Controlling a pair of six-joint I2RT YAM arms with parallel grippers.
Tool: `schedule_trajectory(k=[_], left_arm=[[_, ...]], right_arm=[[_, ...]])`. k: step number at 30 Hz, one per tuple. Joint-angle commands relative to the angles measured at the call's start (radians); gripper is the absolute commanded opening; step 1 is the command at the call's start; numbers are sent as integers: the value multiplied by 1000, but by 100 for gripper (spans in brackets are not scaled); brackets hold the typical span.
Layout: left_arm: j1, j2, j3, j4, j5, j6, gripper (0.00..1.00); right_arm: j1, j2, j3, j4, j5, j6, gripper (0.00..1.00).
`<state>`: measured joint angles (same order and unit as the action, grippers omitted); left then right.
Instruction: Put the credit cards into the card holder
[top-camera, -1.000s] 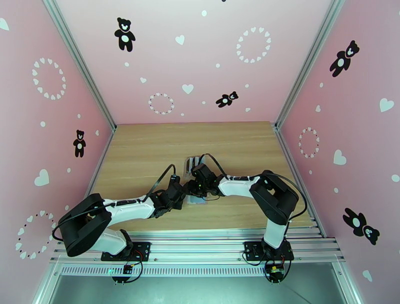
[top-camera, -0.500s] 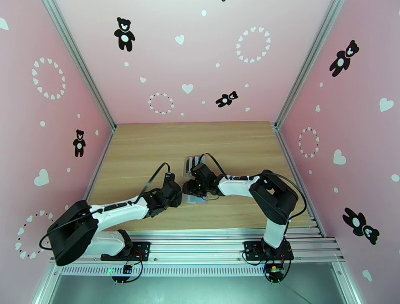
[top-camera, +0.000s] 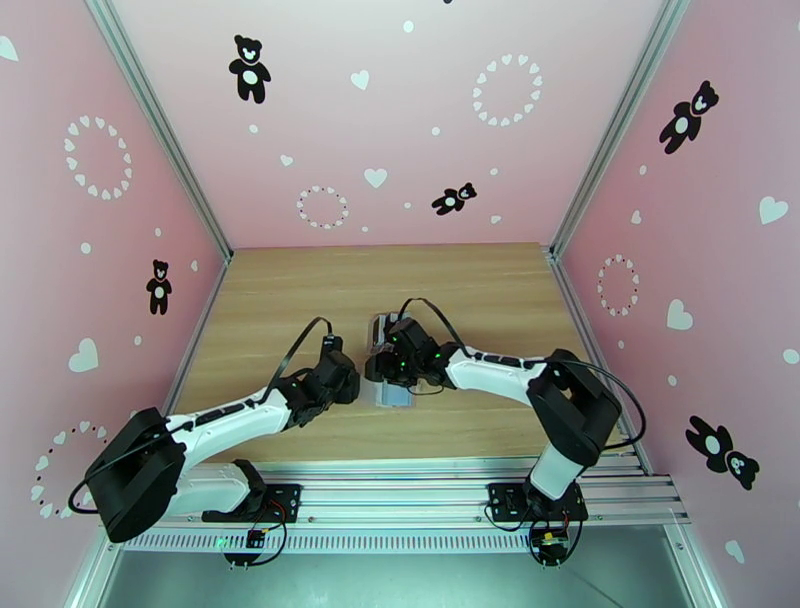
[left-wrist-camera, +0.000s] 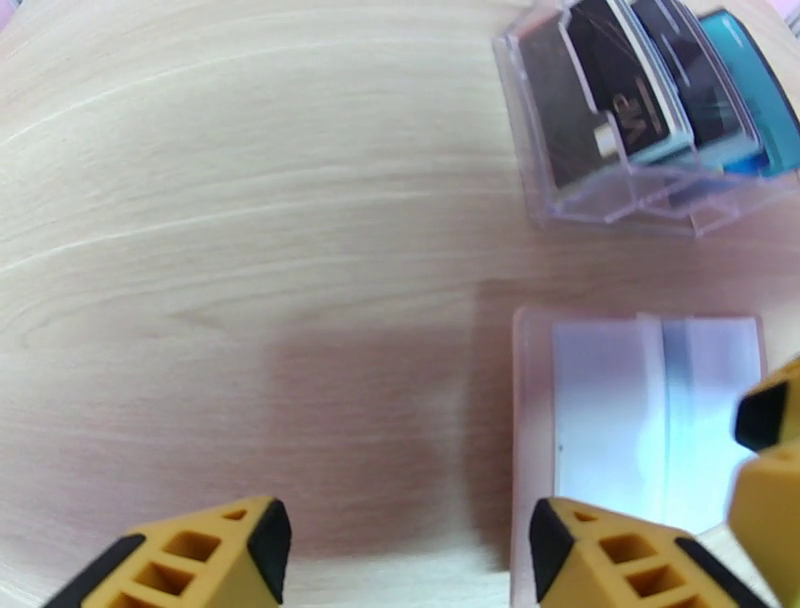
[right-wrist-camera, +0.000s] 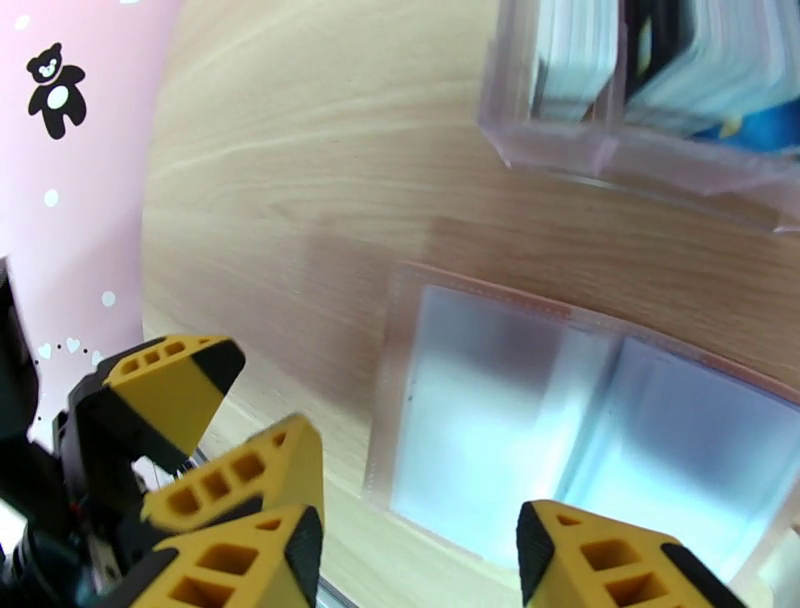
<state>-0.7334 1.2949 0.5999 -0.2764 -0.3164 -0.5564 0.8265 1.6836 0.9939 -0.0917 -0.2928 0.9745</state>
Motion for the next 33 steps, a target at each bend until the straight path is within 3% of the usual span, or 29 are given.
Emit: schedule_trajectory(k=[1,12,18,33], left_arm=[[52,-25,29,21,69,10,70],[145,22,133,62,169,26,70],[221,105,190,106,248,26,70],[284,372,360,258,435,-37,69]], right_arm=[[-10,-54,28,-84,39,-43,58],[-17,-163,61,-239,178,-108,61],[-21,-201,85,-320,260,-128,63],[-77,-252,160,-464,523,-258,77]])
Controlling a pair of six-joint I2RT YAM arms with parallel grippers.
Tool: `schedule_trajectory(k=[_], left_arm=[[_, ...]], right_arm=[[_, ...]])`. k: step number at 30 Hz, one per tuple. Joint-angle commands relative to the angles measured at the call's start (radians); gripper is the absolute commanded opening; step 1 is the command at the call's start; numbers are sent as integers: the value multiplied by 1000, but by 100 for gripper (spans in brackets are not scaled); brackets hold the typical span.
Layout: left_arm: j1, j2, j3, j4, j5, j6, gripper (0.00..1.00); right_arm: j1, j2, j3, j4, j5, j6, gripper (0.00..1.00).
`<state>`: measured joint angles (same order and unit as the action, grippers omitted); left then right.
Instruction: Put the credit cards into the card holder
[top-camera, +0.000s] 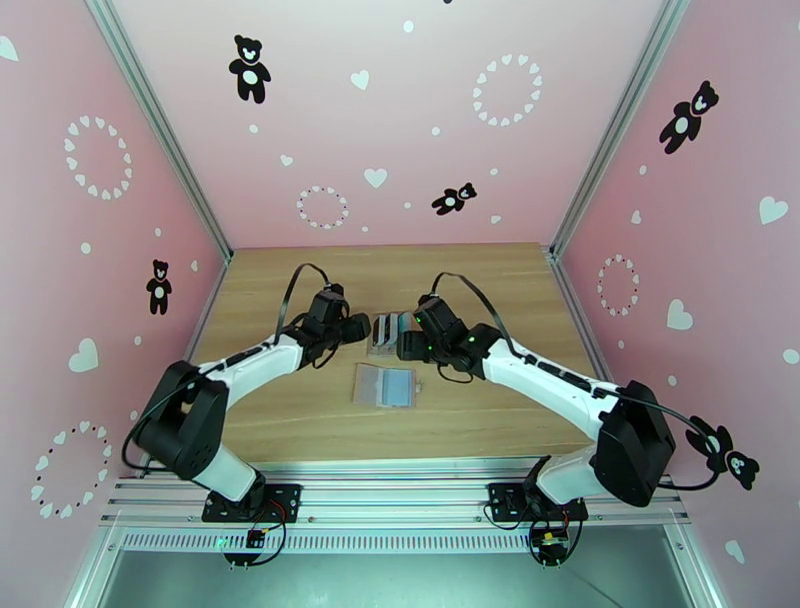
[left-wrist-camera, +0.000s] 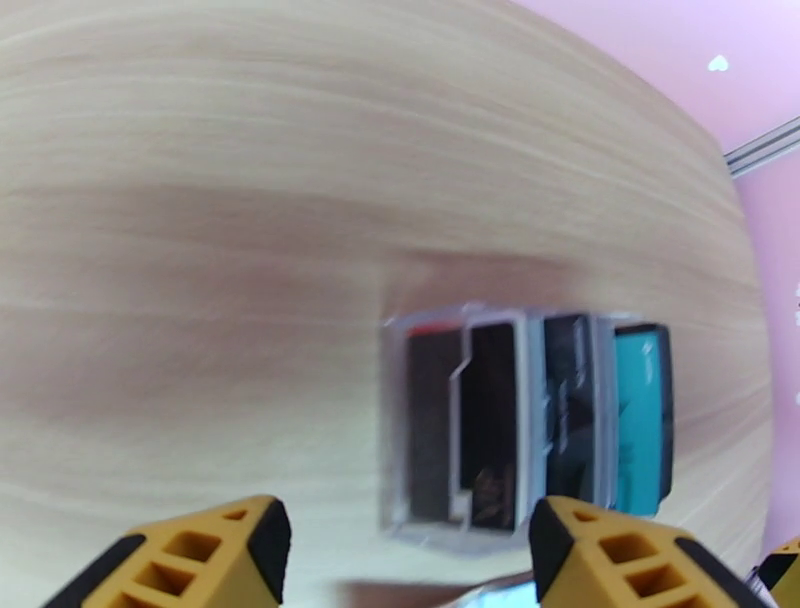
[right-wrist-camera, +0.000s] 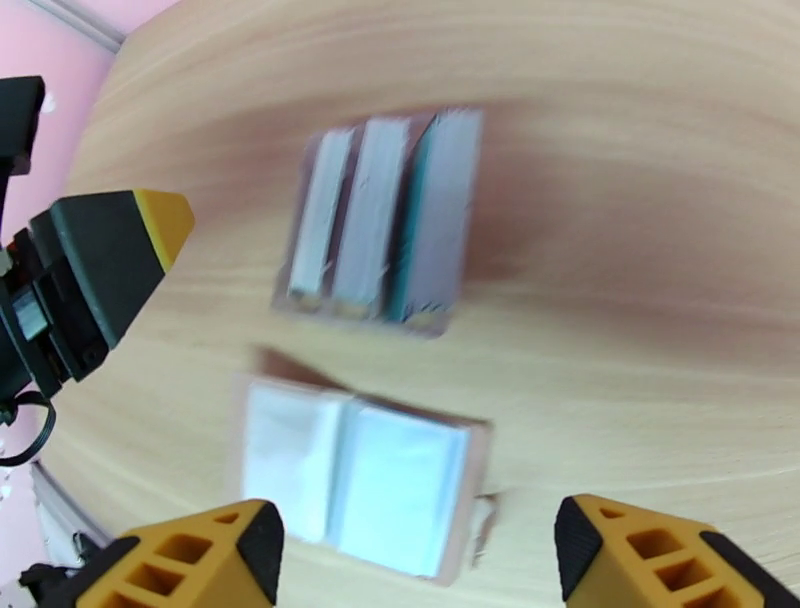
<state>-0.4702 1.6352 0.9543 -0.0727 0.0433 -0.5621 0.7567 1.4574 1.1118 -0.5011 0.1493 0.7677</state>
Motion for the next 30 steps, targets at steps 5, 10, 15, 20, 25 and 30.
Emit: schedule_trajectory(k=[5,10,15,20,25,30], left_arm=[[27,87,-15,115,127,-49,64],[36,120,-18,156,189,-69,63],[36,136,-17,155,218,-76,60],[38,148,-6,136,216,-69,57],[41,174,6,125,224,-69,54],[54,193,9,127,248,-76,49]], right_arm=[[-61,47,137,-131,52,-82,74],[-72,123,184,-115,47,-118,72],[-74,221,258,-118,25,-134,68],[-80,286,318,-127,10,-142,62],[-92,330,346,-127,-23,-163,61],[-98,384,385,-135,-49,-181,61]])
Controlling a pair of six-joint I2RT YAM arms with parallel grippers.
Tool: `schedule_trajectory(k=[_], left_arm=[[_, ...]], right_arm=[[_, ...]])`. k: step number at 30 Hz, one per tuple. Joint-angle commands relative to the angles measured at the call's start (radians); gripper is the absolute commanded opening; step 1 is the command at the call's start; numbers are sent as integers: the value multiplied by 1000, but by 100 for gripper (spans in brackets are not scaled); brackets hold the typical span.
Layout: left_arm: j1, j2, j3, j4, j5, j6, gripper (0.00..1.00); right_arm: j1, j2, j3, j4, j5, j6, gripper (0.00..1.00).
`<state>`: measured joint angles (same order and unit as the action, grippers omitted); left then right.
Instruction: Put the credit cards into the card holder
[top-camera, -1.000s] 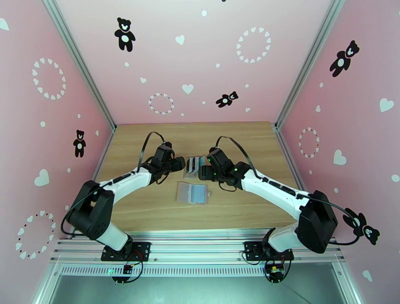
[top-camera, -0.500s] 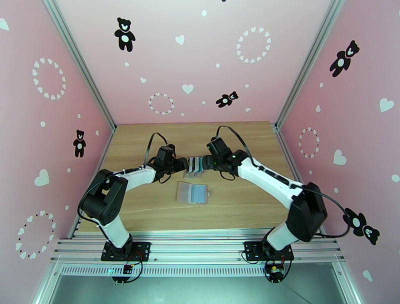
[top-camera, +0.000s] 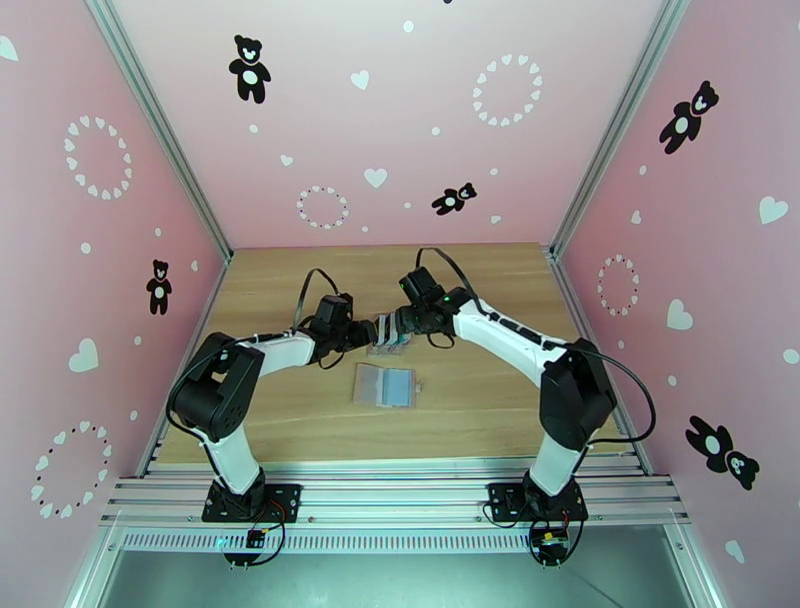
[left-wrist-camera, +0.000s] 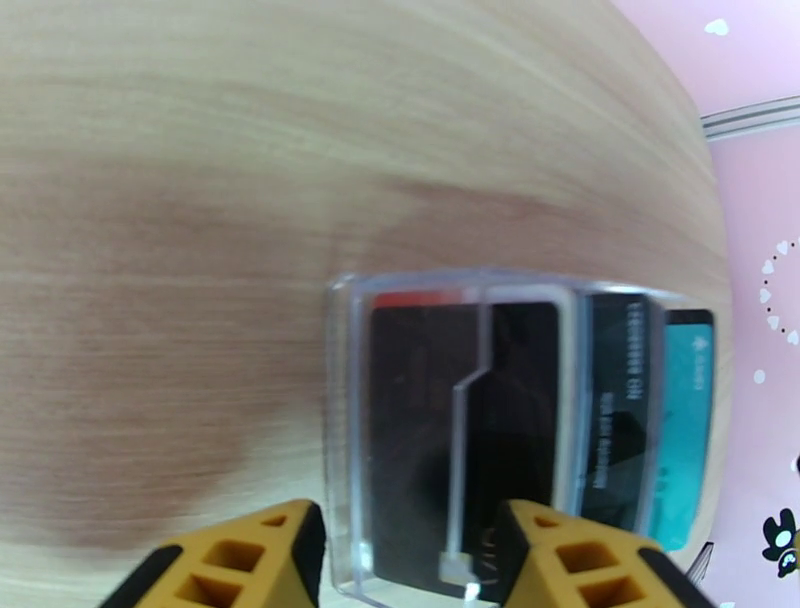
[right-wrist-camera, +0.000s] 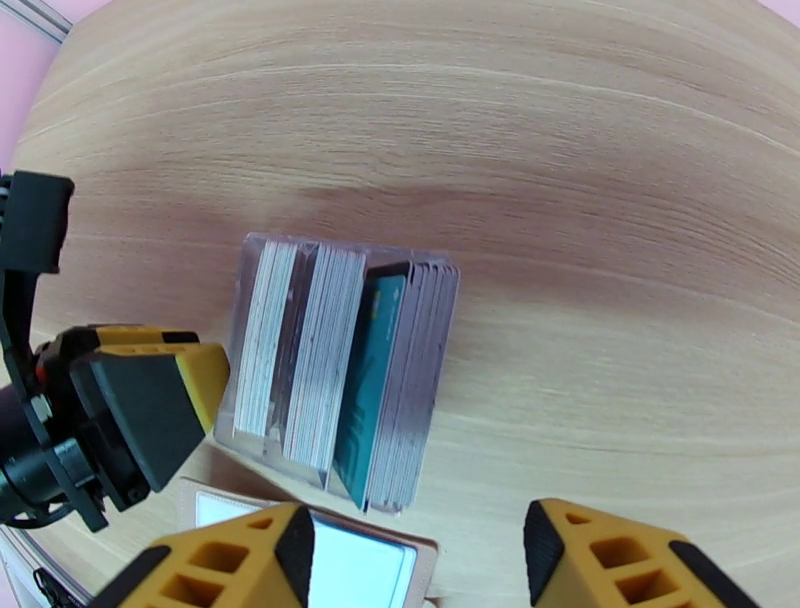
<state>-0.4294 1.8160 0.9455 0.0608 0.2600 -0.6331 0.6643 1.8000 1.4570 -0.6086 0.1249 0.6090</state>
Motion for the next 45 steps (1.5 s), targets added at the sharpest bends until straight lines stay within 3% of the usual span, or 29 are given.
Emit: schedule_trajectory(k=[1,16,25,45], left_arm=[[13,13,19,-7,29,-4,49],[14,42,39,-12,63,-5,48],[14,65,51,-18,76,-10,42],[15,92,65,-26,96,-17,42]], right_arm=[[-6,53,50,-30,-27,-24,61],[-18,142,99,-45,-34,-33,64],[-26,166,95,-31,-57,-34,62],[-26,220,114,-35,-32,-41,61]])
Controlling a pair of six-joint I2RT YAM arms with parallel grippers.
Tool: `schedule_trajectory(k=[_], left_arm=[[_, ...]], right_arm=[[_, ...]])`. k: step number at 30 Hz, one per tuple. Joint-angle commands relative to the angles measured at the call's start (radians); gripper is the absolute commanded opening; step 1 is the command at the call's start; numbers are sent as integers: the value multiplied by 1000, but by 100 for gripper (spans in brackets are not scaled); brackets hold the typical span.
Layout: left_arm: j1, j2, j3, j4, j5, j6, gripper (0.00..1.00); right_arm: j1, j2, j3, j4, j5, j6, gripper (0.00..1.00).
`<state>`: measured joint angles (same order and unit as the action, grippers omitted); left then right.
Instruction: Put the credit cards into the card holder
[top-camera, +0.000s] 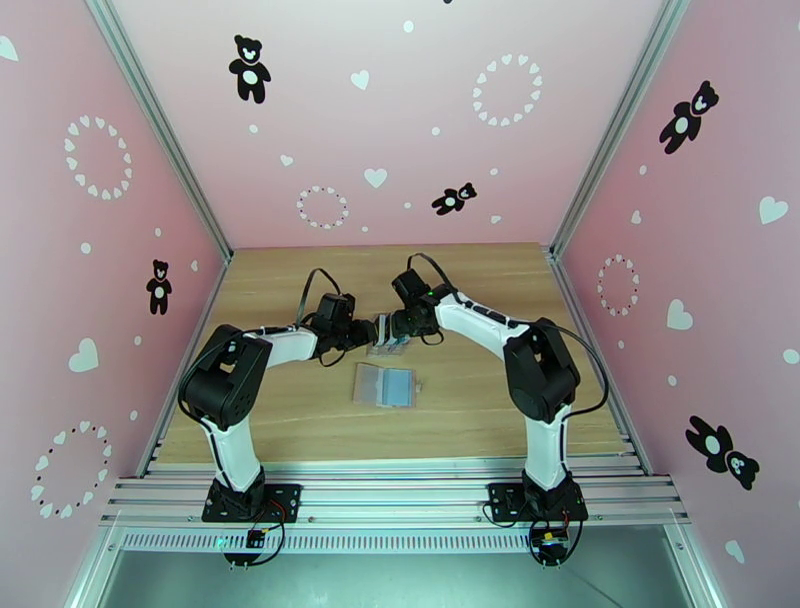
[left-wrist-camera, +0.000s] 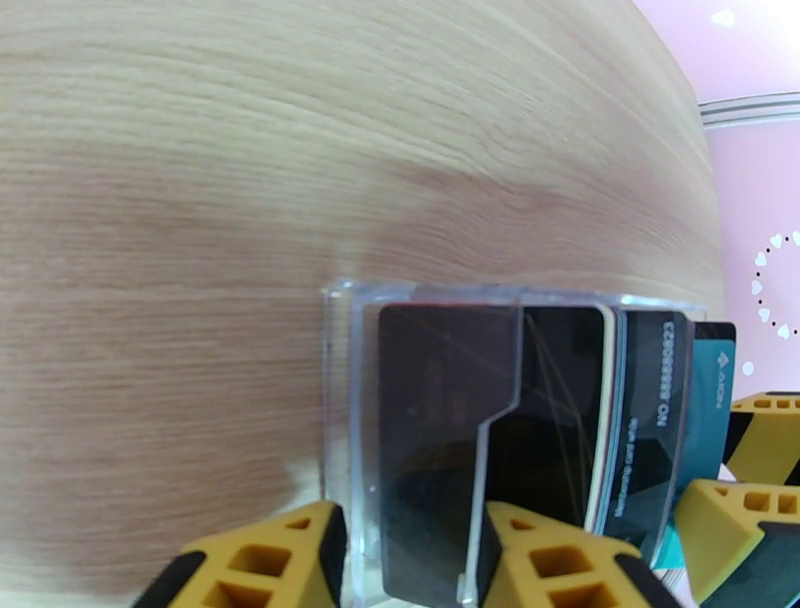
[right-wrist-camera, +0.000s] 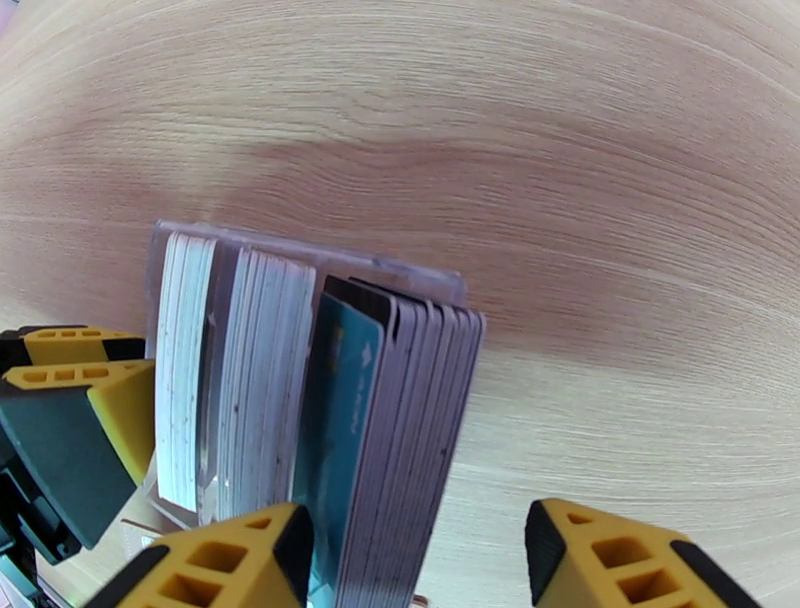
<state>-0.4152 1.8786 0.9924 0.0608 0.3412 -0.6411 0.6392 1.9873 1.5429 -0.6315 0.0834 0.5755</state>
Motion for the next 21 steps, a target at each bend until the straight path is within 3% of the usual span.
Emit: schedule_trajectory(k=[1,21], left_arm=[[1,30,19,-26,15,-8,42],[2,35,25,-39,10,-5,41]], right_arm=[[-1,34,29,-13,9,-8,61],[-33,-13,-12,-12,6,-19,61]])
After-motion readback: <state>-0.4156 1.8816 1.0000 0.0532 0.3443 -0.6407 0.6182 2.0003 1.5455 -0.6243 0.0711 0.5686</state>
